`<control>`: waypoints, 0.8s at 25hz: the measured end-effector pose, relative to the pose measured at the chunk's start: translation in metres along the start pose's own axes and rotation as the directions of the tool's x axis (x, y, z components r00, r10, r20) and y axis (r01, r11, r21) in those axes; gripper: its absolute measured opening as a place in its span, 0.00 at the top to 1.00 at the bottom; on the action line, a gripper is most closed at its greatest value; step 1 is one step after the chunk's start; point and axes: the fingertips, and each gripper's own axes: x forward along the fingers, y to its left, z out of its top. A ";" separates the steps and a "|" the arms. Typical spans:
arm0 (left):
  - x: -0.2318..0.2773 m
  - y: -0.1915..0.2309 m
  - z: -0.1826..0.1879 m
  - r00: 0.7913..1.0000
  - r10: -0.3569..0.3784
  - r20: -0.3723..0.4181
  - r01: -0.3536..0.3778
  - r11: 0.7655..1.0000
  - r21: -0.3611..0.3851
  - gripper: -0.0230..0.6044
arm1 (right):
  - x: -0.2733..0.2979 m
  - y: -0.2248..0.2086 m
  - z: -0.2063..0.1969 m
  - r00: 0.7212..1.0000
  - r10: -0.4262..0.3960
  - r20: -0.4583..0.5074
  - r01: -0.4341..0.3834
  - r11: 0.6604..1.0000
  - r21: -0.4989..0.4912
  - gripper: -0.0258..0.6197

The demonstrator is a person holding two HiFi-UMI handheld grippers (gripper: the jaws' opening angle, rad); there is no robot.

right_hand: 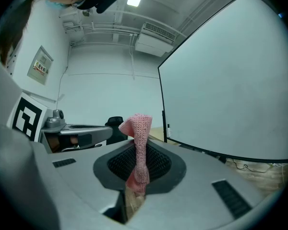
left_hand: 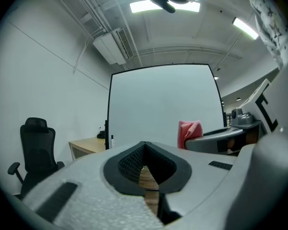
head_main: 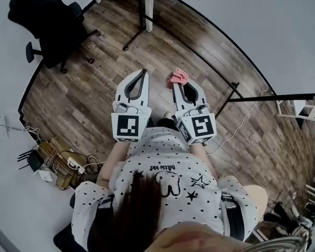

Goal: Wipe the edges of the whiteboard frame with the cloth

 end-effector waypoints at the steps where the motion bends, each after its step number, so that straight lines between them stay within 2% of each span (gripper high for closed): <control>1: -0.002 0.006 0.000 1.000 -0.004 -0.001 0.004 1.000 0.002 0.94 | 0.005 0.006 0.000 1.000 0.003 0.000 -0.003 1.000 -0.001 0.91; 6: -0.010 0.036 -0.002 1.000 -0.009 0.001 0.009 1.000 0.006 0.94 | 0.026 0.029 -0.004 1.000 0.018 -0.015 -0.018 1.000 0.001 0.91; 13: -0.010 0.064 -0.005 1.000 0.028 0.000 -0.028 1.000 -0.009 0.94 | 0.052 0.048 -0.004 0.998 0.061 -0.029 -0.061 0.998 0.003 0.91; 20: 0.014 0.099 -0.018 0.996 0.089 -0.026 -0.089 0.996 -0.022 0.94 | 0.098 0.041 -0.008 0.992 0.111 -0.054 -0.110 0.994 0.017 0.91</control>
